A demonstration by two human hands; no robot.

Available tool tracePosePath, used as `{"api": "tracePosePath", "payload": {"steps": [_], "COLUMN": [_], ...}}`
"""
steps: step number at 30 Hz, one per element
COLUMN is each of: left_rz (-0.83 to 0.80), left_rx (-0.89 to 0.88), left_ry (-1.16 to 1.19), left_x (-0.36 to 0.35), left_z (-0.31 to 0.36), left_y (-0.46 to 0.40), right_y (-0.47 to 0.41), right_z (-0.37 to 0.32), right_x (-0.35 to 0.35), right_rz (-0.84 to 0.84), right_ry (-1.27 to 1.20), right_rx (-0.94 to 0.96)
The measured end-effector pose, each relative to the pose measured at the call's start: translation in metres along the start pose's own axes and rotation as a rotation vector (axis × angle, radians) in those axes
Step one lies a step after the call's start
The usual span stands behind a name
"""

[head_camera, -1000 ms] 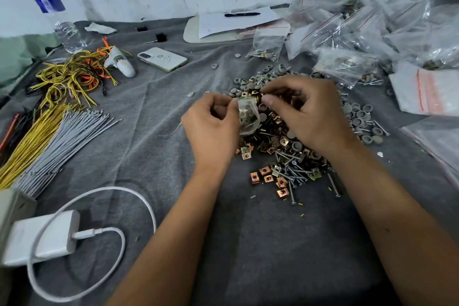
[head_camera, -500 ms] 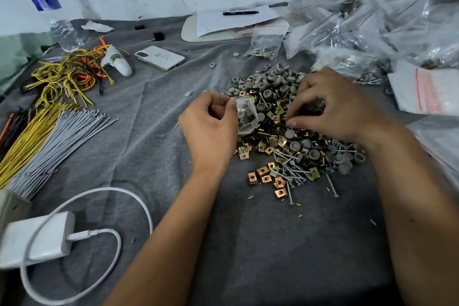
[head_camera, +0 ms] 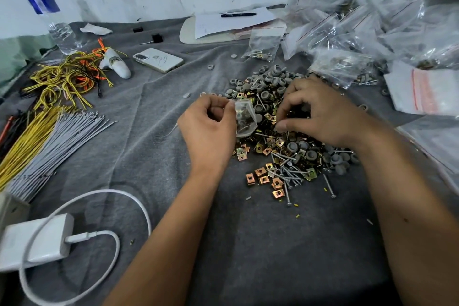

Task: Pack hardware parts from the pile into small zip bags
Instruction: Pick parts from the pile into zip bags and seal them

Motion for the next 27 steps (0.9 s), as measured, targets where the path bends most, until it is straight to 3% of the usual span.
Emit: {"api": "tracePosePath", "payload": {"steps": [2,5,9,14,17,22,27], "left_rz": [-0.008,-0.049,-0.077,-0.068,-0.069,-0.071,-0.076], "left_rx": [-0.004,-0.021,-0.060,-0.039,-0.025,-0.015,-0.024], "left_ry": [0.004,0.024,0.017,0.032,0.030,0.036,0.026], "left_x": [-0.001,-0.003,-0.005,-0.003,-0.003,-0.005,-0.007], "left_z": [0.000,0.001,0.001,0.001,0.001,0.000,0.001], "left_y": [0.000,0.001,0.002,0.001,0.001,0.002,0.003], "right_y": [-0.002,-0.005,-0.009,-0.005,0.001,0.012,0.022], "right_z": [-0.008,-0.022,-0.026,-0.019,-0.012,0.001,-0.001], "right_x": [-0.004,-0.021,-0.035,-0.024,-0.010,0.010,0.009], "right_rz": [0.129,0.265,0.313,0.369,0.242,-0.242,-0.326], "right_ry": [-0.124,-0.107,-0.022,-0.165,-0.195,-0.078,0.074], "right_rx": [0.073,0.172,0.200,0.201,0.154,-0.026,-0.084]}}
Point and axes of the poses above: each hand's wrist, its own y-axis away from the middle knuckle, its own x-axis out of the back of the hand, z = x × y, the point moved 1 cm from there along -y, towards the middle knuckle, and after that the axes turned 4 degrees about -y, right-handed, at the moved point
